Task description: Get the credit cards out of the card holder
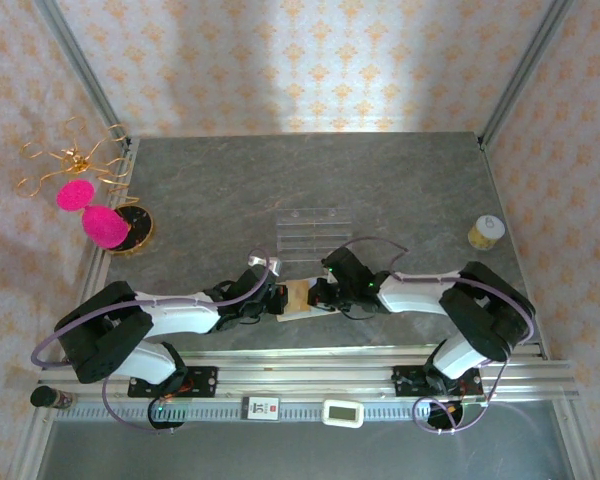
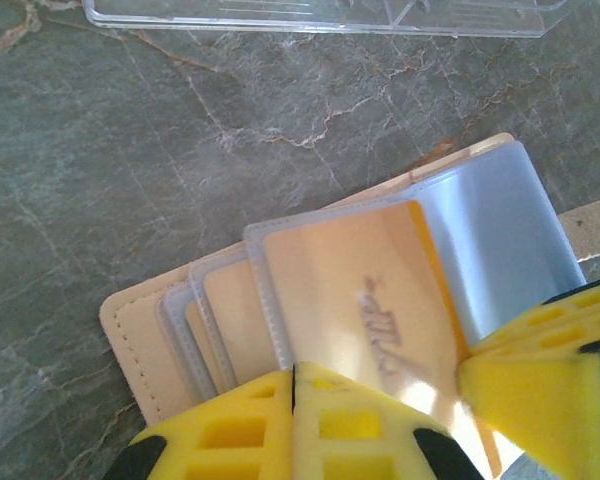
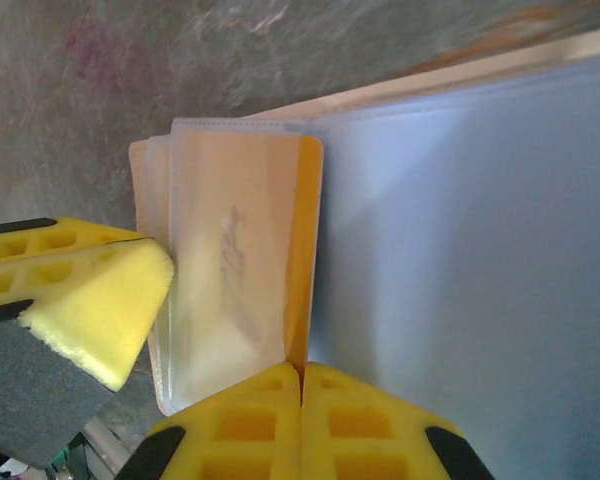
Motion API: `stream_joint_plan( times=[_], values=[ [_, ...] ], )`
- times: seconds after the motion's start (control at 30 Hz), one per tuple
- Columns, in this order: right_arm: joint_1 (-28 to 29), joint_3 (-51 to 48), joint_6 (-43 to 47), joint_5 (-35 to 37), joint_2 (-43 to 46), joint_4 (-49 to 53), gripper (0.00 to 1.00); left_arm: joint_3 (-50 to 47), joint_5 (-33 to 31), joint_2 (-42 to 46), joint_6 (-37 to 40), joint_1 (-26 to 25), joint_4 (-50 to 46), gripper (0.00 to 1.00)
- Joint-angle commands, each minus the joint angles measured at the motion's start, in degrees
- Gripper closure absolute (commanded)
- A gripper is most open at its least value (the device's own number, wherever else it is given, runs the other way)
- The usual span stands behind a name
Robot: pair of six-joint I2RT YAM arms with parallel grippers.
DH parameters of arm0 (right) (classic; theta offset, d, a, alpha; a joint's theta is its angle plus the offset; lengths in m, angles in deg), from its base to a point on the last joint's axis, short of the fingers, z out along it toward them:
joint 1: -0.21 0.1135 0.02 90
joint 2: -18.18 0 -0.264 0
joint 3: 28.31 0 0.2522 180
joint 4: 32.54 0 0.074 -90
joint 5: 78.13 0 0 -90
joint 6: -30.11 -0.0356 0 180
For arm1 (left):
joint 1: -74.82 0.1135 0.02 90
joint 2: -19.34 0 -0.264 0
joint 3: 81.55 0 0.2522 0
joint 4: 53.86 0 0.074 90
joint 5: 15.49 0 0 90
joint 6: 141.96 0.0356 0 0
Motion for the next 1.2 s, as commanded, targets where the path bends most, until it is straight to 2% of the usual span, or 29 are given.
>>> stream_joint_plan(
  times=[0.0,0.13,0.43,0.6,0.77,0.97,1.07,1.17],
  values=[
    [-1.0,-2.7,-0.7,5.4,2.5,4.6,1.00,-1.9,1.3,-2.1,0.7,-0.2,-4.6,1.00],
    [-1.0,-4.4,-1.0,6.1,2.8,4.4,1.00,-1.3,1.2,-1.7,1.0,0.1,-4.5,1.00],
    [-0.9,-3.3,1.8,5.3,2.9,3.5,1.00,2.4,0.5,4.8,1.7,-0.5,-7.2,1.00],
    [-0.7,-2.8,2.7,5.0,3.2,3.0,0.99,5.4,2.3,0.5,1.8,-3.7,-6.2,1.00],
    [-0.7,-2.2,3.7,4.9,3.4,3.4,0.97,5.4,2.4,-2.7,1.6,-4.2,-5.7,1.00],
    [-1.2,-1.1,5.5,4.9,5.7,4.7,0.81,4.5,1.5,-4.3,1.0,-3.2,-8.1,1.00],
    [-2.2,0.0,6.6,5.2,6.5,5.6,0.78,3.5,1.6,-3.6,1.0,-2.7,-7.6,1.00],
    [-4.0,0.4,6.2,2.3,5.1,4.1,0.78,3.0,2.3,-3.6,1.3,-2.3,-6.6,1.00]
  ],
)
